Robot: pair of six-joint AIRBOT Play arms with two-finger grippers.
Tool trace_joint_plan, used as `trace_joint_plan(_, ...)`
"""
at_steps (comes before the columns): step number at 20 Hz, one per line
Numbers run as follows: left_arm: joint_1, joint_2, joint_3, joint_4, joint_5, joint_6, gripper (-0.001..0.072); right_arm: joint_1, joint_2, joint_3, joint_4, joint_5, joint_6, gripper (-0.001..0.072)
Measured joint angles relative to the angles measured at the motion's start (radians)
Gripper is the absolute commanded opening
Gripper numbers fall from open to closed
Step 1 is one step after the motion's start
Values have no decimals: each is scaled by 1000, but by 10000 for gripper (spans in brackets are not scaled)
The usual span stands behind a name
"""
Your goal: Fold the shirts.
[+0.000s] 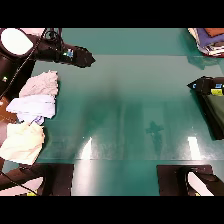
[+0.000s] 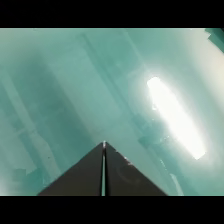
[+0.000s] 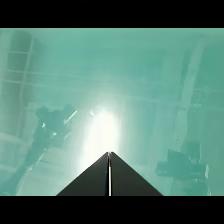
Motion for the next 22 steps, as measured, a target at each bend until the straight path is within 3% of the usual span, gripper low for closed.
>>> trace_joint_plan(14,0,0,0,-7,11,-2,26,1,0,0,1,-2,0,15)
trace_joint_plan(15,0,0,0,-2,22,-2,100,1,0,0,1,-2,0,15)
trace_joint_plan(16,-1,0,0,27,31,-3,393,1,0,0,1,-2,0,15)
trace_joint_plan(17,0,0,0,76,37,-9,515,1,0,0,1,-2,0,15)
trace_joint_plan(22,60,-39,-15,515,19,-160,504,1,0,0,6,-2,1,15)
